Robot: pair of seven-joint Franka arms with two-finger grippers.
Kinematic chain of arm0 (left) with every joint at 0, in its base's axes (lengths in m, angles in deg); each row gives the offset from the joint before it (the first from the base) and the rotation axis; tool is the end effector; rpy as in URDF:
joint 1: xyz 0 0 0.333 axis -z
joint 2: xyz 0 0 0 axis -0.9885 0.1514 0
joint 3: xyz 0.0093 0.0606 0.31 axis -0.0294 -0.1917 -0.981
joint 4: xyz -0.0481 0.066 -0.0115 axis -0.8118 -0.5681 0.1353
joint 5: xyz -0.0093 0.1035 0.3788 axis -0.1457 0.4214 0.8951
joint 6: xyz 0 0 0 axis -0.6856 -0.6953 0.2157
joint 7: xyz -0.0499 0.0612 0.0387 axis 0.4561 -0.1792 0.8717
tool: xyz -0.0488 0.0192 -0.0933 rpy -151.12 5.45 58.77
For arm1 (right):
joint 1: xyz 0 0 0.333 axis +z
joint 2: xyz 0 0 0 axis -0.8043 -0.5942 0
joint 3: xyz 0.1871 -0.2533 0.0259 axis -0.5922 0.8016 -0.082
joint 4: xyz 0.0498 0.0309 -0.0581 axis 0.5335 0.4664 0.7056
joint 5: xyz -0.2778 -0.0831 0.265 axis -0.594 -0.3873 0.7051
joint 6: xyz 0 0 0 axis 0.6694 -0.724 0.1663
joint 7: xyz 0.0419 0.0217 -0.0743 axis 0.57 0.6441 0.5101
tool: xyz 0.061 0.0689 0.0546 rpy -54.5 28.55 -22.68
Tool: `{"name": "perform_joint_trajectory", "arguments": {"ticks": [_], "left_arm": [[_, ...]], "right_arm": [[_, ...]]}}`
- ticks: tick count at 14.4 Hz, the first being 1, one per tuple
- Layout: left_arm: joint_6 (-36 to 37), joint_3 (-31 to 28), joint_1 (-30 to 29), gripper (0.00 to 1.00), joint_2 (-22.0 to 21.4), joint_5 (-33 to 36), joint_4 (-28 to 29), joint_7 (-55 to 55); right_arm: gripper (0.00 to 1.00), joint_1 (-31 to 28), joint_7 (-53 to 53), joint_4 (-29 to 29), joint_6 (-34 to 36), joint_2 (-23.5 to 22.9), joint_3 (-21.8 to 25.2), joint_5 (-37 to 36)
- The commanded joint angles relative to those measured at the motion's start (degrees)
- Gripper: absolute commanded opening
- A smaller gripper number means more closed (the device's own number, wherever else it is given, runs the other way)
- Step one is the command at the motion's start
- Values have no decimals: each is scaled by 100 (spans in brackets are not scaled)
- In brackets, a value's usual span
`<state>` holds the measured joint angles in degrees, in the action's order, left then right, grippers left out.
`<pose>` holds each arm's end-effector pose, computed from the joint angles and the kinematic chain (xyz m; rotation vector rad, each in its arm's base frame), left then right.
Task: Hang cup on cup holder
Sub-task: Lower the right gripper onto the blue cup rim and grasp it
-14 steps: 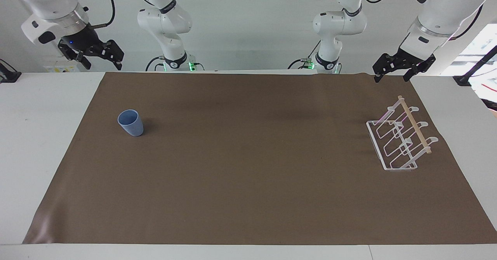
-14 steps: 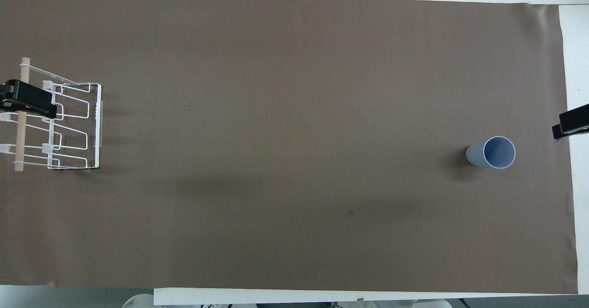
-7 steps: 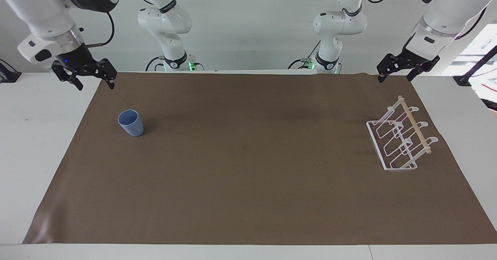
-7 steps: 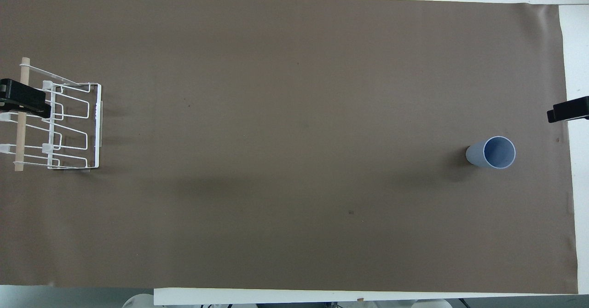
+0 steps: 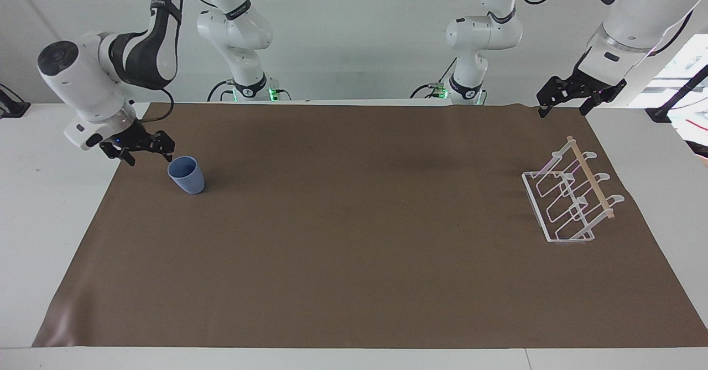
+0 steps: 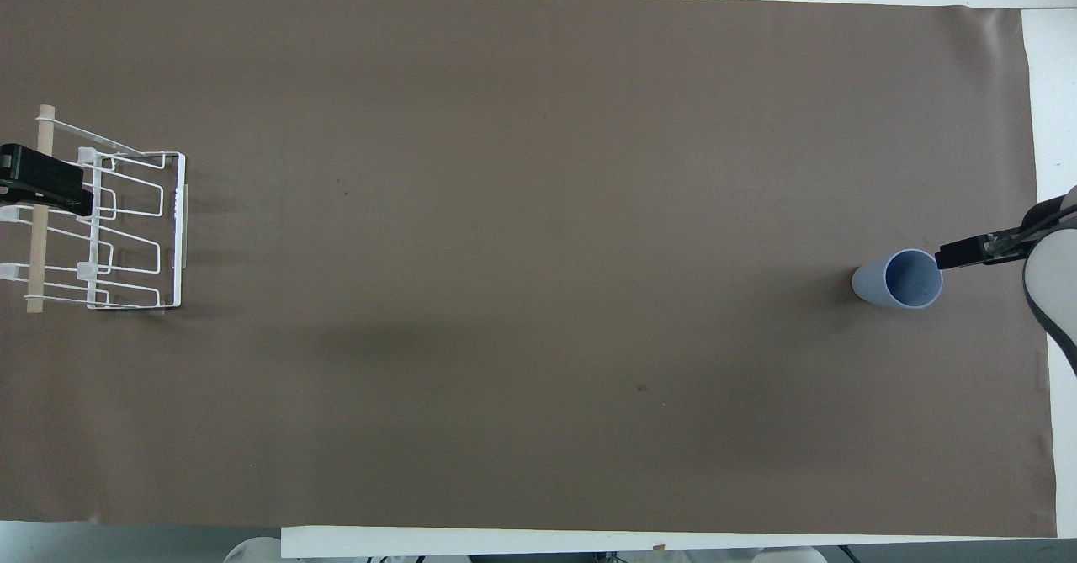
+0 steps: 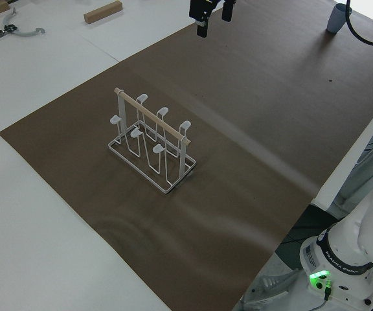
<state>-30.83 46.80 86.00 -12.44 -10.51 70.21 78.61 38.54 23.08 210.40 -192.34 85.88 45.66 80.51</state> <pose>0.5274 -0.0660 0.6435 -3.1144 0.0987 0.1365 0.5095 -0.1440 0.4097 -3.1263 -0.1964 0.1479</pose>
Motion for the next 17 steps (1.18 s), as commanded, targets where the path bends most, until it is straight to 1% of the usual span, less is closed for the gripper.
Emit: {"name": "perform_joint_trajectory", "arguments": {"ticks": [1, 3, 5, 7, 8, 10, 13, 15, 17], "left_arm": [[39, 8, -31, 100, -146, 82, 150, -74], [31, 17, -31, 100, -146, 82, 150, -74], [31, 8, -31, 100, -146, 82, 150, -74], [39, 8, -31, 100, -146, 82, 150, -74], [39, 8, -31, 100, -146, 82, 150, -74], [31, 17, -31, 100, -146, 82, 150, -74], [39, 8, -31, 100, -146, 82, 150, -74], [31, 8, -31, 100, -146, 82, 150, -74], [31, 8, -31, 100, -146, 82, 150, -74]], "right_arm": [[100, -12, -145, 100, -118, -23, -50, 49], [100, -3, -162, 283, -170, 3, -50, 49], [100, -29, -189, 459, -416, -102, -50, 49], [99, -29, -198, 505, -600, -120, -50, 49], [95, -29, -206, 522, -627, -111, -50, 49], [83, -3, -207, 627, -671, -111, -59, 49], [65, -3, -215, 628, -680, -182, -59, 49], [46, 6, -198, 671, -680, -182, -59, 49], [22, 6, -198, 698, -767, -182, -50, 49]]}}
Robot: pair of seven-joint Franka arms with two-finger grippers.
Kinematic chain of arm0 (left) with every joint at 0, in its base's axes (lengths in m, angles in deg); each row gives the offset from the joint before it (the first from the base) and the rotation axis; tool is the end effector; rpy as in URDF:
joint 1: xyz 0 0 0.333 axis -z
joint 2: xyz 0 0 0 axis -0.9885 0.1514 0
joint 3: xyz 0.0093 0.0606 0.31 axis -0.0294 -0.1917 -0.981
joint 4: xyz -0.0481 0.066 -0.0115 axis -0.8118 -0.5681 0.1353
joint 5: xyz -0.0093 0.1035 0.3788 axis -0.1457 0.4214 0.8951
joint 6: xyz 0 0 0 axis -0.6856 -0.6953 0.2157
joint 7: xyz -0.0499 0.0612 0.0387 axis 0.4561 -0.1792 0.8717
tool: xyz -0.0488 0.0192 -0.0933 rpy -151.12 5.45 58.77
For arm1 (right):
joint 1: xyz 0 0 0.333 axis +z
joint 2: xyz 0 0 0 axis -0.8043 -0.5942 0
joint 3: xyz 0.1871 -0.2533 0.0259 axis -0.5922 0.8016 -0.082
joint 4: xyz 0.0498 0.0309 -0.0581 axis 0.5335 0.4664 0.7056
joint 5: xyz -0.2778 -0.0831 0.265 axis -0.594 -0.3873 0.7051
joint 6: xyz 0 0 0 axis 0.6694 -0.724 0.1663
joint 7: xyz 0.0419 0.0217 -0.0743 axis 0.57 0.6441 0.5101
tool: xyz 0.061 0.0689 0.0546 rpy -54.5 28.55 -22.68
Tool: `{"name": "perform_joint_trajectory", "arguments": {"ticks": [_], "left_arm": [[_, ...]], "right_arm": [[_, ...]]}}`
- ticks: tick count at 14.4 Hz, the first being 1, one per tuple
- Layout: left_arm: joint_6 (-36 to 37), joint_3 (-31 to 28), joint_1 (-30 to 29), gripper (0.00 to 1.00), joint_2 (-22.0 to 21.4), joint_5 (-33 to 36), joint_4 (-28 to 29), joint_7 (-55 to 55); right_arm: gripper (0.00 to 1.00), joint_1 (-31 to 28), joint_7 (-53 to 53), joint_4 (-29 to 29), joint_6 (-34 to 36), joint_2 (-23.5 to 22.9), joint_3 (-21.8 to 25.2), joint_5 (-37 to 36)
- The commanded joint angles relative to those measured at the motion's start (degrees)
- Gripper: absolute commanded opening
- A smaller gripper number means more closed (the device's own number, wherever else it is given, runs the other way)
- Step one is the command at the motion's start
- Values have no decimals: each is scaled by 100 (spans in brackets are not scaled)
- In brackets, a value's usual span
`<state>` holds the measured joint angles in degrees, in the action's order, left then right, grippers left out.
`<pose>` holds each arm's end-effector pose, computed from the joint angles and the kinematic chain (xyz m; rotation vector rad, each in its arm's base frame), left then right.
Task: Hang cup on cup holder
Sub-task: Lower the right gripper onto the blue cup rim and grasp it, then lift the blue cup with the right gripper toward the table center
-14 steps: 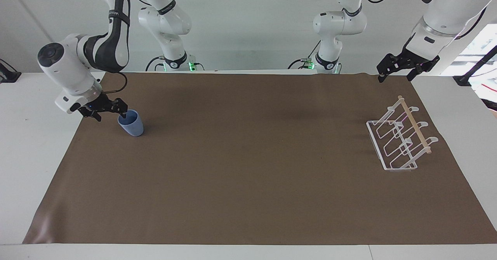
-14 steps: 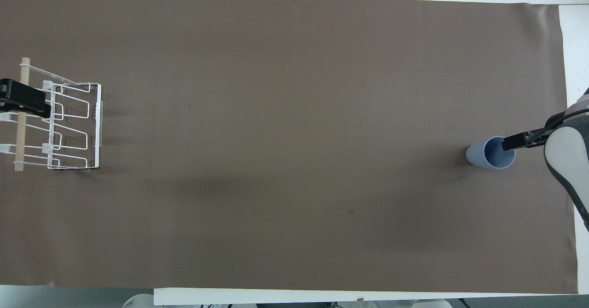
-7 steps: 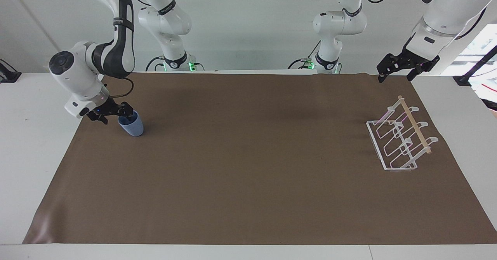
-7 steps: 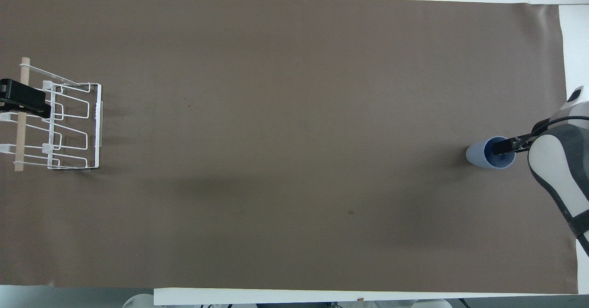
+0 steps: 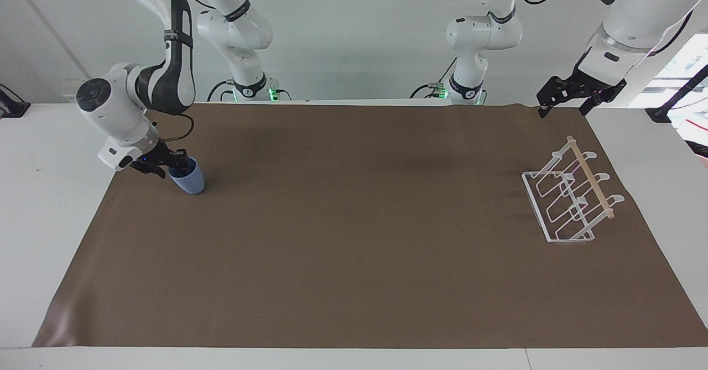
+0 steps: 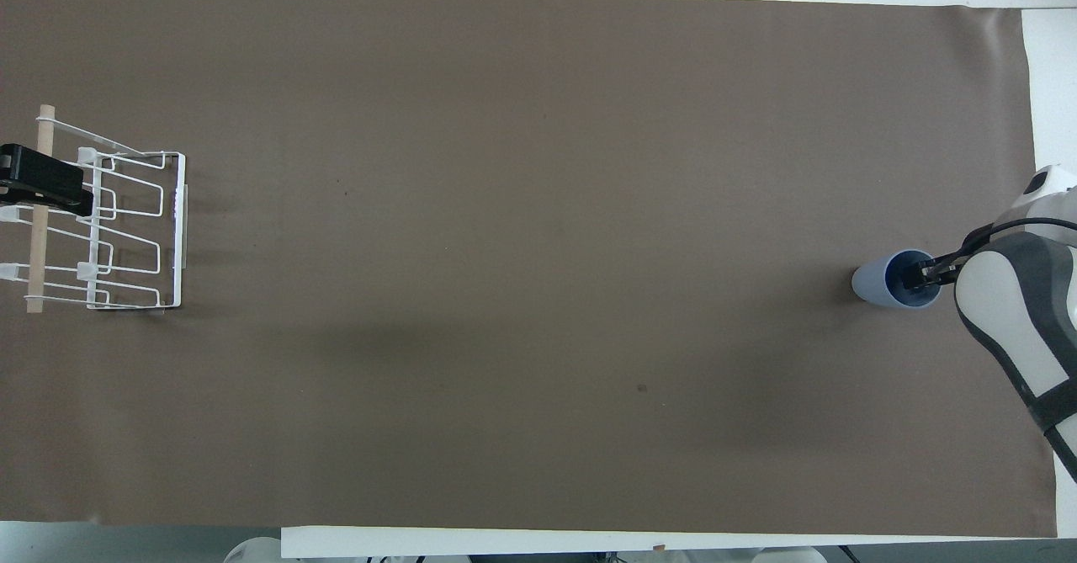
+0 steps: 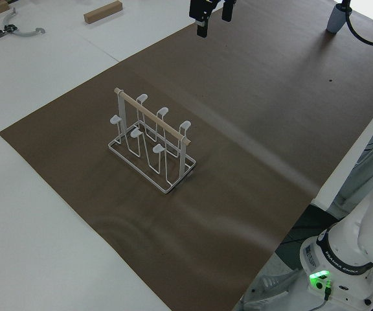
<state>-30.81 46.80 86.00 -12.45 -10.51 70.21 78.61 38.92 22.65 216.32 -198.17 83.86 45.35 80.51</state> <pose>0.5273 -0.0659 0.6435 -3.1143 0.0987 0.1367 0.4977 -0.1338 0.3537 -3.1079 -0.2303 0.2009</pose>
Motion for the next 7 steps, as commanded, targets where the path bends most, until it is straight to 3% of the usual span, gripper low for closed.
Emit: {"name": "perform_joint_trajectory", "arguments": {"ticks": [1, 2, 5, 7], "left_arm": [[12, 8, -31, 100, -146, 108, 150, -82], [3, 0, -40, 100, -137, 117, 150, -65], [20, -1, -31, 100, -137, 117, 150, -74], [47, -9, -40, 100, -146, 117, 141, -65]], "right_arm": [[10, -14, -138, 97, -185, 20, -28, 48], [0, 12, -111, 80, -159, 20, -28, 48], [0, 56, -146, 36, -106, 11, -28, 48], [0, 56, -251, -253, 356, 20, -54, 48]]}}
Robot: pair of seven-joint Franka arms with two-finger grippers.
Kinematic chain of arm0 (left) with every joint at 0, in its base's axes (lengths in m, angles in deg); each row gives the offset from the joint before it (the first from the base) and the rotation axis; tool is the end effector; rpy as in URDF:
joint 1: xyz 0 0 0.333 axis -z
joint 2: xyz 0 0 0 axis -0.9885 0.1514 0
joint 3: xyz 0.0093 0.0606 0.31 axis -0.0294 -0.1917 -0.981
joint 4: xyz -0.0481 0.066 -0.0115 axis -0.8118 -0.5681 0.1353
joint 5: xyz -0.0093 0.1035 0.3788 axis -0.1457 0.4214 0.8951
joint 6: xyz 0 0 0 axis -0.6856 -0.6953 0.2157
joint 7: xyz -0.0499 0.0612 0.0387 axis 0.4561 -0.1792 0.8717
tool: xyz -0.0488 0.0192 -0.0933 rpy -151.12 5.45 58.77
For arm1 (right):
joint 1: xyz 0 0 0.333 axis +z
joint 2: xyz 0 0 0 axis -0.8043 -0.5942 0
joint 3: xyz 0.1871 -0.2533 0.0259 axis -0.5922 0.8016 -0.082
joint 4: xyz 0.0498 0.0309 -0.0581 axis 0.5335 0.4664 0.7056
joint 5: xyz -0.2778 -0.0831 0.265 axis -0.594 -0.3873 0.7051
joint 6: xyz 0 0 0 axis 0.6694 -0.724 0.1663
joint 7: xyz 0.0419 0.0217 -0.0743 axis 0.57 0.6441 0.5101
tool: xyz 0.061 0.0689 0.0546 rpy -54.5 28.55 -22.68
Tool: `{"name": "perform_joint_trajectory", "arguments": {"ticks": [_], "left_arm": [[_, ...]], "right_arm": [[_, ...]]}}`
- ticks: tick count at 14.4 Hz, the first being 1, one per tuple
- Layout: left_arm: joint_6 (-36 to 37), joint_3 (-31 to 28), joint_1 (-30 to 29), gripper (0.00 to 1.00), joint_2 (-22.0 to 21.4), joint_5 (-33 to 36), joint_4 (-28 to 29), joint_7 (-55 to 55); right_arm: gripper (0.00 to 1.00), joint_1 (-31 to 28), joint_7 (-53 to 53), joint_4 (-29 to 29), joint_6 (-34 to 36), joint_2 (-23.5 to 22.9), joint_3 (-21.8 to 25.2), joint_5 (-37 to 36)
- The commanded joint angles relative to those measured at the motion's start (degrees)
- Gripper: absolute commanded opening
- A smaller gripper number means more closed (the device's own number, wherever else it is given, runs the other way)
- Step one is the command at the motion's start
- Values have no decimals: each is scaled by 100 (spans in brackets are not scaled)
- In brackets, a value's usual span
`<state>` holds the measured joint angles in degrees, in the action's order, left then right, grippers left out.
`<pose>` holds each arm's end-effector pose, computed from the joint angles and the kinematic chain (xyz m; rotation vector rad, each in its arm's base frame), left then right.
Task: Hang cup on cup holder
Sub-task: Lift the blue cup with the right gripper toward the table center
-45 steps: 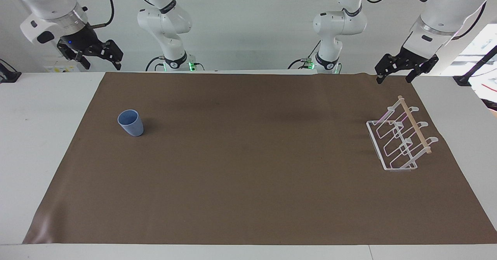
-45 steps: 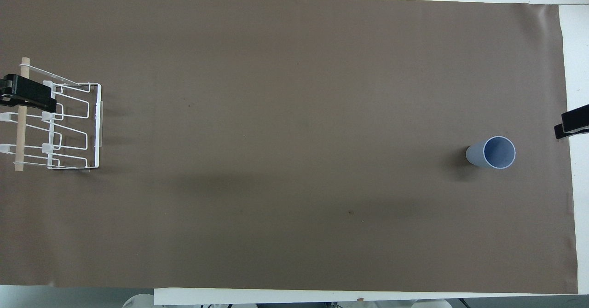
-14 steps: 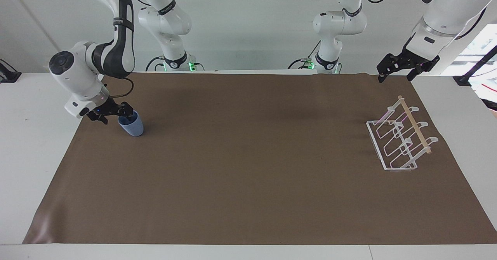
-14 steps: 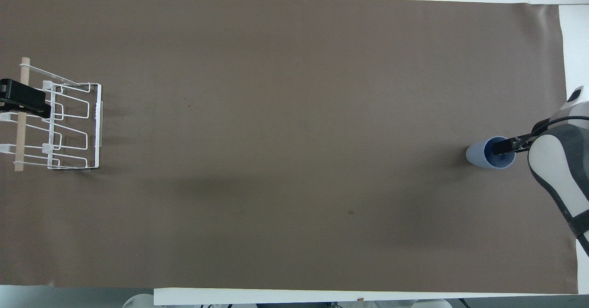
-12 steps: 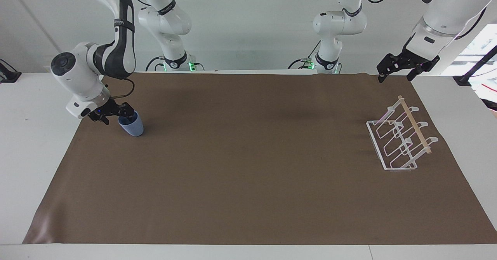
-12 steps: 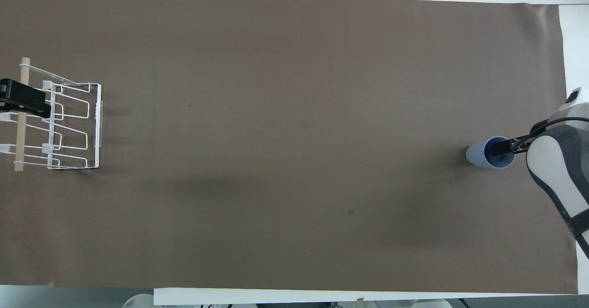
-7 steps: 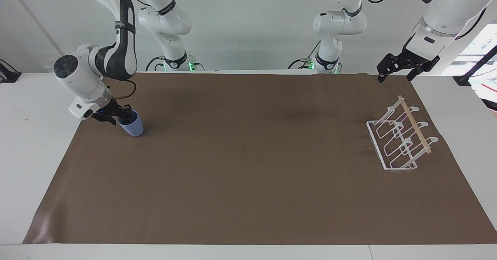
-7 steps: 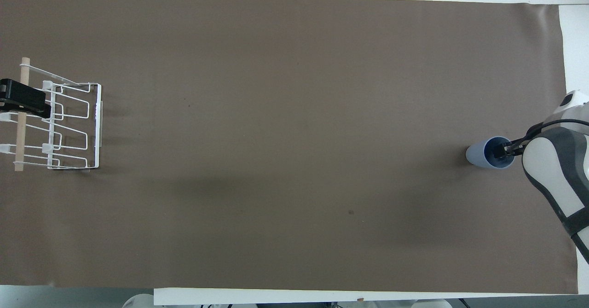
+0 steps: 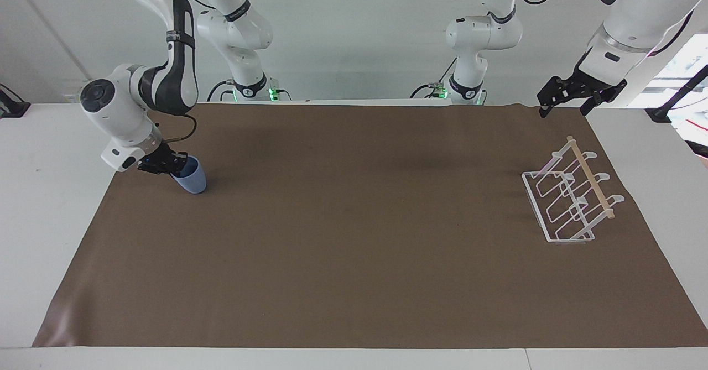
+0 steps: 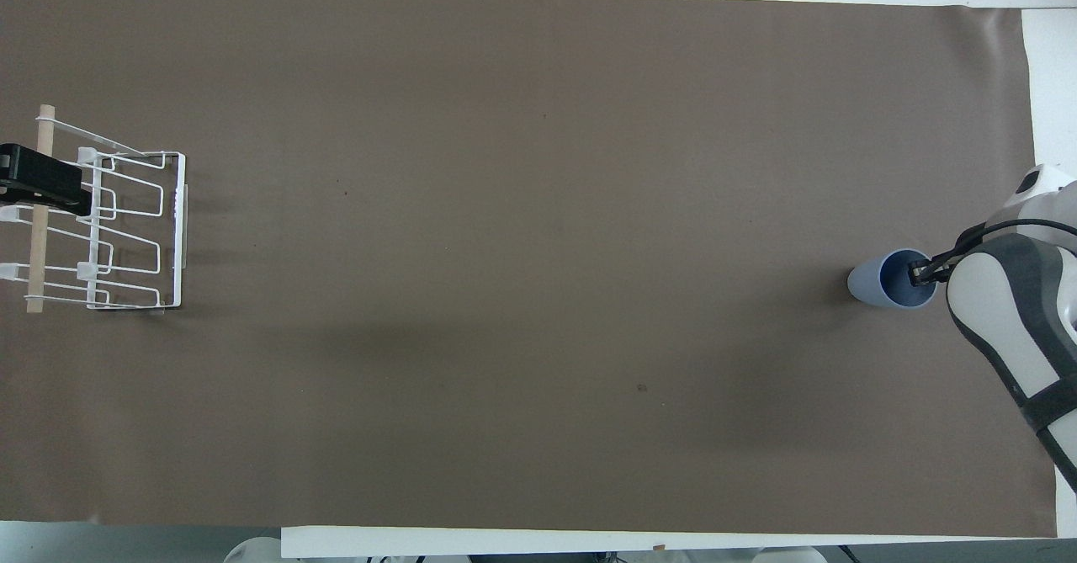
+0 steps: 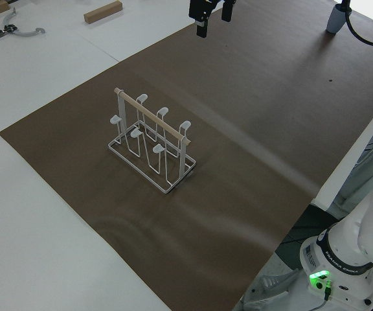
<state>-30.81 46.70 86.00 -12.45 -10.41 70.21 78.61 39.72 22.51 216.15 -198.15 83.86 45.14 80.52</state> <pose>0.5274 -0.0648 0.6435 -3.1128 0.0956 0.1364 0.5008 -0.1252 0.3550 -3.1073 -0.2614 0.1972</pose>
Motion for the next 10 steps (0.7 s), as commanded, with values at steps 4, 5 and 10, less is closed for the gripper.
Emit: {"name": "perform_joint_trajectory", "arguments": {"ticks": [4, 5, 10], "left_arm": [[55, 0, -49, 100, -146, 107, 150, -74], [-5, -8, -49, 100, -146, 133, 158, -65], [-58, -44, -145, 100, -417, 195, 711, 277]], "right_arm": [[0, 257, -396, -1327, 2183, 318, -420, 1114], [0, 432, -387, -1337, 2308, 433, -446, 1476], [0, 995, 174, -1302, 2730, 513, -447, 3138]]}}
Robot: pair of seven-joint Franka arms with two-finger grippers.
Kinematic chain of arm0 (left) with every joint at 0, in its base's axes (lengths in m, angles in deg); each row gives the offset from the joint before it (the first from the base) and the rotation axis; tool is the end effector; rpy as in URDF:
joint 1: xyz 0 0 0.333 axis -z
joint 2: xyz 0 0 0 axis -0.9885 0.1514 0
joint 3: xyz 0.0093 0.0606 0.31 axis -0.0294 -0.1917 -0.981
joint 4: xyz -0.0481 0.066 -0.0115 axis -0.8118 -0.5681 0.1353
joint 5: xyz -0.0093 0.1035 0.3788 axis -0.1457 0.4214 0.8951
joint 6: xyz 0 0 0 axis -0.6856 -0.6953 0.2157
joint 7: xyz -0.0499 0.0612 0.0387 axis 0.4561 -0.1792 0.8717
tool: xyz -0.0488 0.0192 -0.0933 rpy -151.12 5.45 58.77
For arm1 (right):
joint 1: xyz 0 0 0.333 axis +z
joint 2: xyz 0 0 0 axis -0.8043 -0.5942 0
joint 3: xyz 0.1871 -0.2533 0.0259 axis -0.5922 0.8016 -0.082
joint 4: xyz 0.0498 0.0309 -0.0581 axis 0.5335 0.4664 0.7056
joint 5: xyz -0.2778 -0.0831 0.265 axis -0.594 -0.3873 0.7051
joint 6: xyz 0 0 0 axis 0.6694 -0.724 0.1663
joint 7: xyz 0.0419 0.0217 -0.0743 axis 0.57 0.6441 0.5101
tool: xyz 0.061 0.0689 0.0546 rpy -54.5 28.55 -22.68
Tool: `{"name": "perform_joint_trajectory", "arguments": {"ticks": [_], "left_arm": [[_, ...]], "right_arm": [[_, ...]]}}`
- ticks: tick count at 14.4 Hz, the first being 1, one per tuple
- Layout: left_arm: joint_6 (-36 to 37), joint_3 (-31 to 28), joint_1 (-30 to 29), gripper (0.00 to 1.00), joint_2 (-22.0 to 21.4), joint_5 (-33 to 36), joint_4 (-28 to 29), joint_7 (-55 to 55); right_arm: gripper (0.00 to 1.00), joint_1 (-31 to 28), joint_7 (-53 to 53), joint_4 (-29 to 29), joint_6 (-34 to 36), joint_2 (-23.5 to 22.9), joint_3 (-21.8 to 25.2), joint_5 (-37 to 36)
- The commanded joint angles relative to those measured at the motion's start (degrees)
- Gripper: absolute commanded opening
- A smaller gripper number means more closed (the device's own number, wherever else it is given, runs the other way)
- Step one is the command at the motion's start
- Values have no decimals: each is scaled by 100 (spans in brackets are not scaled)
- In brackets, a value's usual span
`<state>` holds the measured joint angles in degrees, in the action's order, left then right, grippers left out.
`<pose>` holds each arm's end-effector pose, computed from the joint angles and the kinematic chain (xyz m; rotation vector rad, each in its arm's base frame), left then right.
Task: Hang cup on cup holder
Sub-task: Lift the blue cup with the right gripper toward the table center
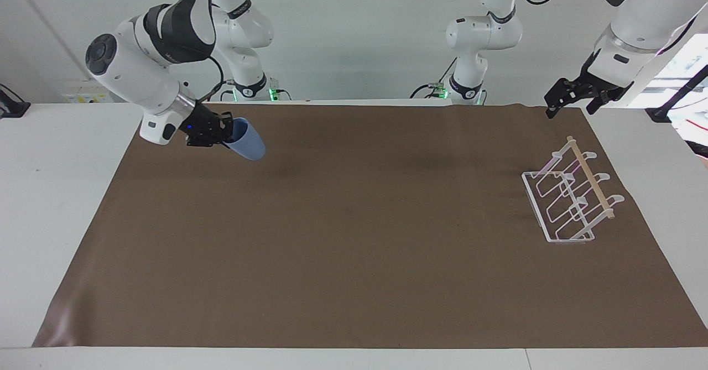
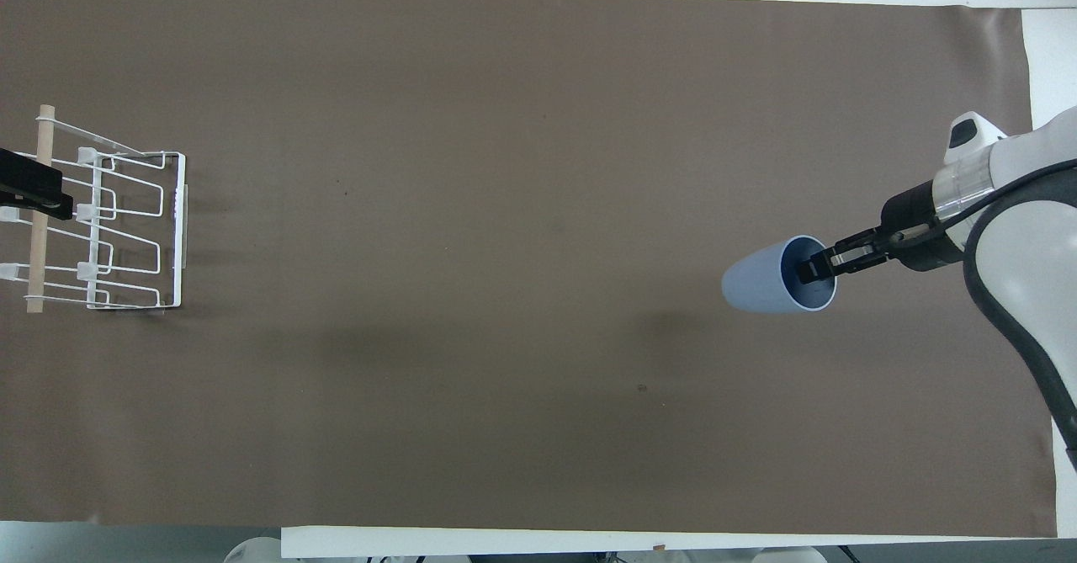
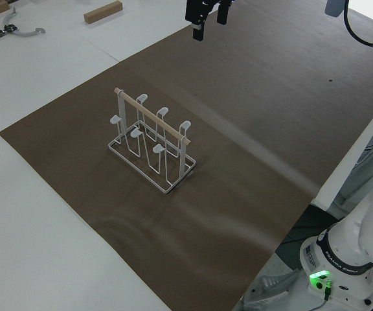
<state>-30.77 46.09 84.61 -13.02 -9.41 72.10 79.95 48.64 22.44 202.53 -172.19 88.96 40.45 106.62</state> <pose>0.5260 -0.0440 0.6338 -3.0936 0.0024 0.1700 0.5133 0.0388 0.4835 -2.6504 -0.3928 0.2194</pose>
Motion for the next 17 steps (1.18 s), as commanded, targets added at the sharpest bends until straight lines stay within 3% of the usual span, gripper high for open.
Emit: {"name": "perform_joint_trajectory", "arguments": {"ticks": [1, 5, 7, 9, 11, 15, 17], "left_arm": [[-176, 26, 63, 100, -414, 60, 662, 344], [-1002, 79, 835, 100, -774, -459, 1541, 2950], [-1257, 70, 1222, 100, -766, -809, 1560, 4250], [-1652, 70, 1241, 100, -652, -1553, 1316, 5883], [-1917, 105, 1293, 100, -441, -2092, 912, 7387], [-1901, 175, 1821, 100, -318, -2129, 621, 10052], [-1865, 237, 2145, 100, -318, -2146, 681, 10136]], "right_arm": [[0, 251, 418, 95, 135, 2, 22, 914], [0, 858, 1613, 410, -337, 116, 22, 2610], [0, 1288, 2061, 683, -925, 222, 22, 3498], [0, 1771, 2597, 825, -1506, 292, 22, 4097], [0, 2246, 2924, 843, -2060, 284, 22, 4188], [0, 2836, 3145, 948, -2765, 284, 22, 4258], [0, 2846, 3197, 948, -2774, 284, 22, 4258]]}}
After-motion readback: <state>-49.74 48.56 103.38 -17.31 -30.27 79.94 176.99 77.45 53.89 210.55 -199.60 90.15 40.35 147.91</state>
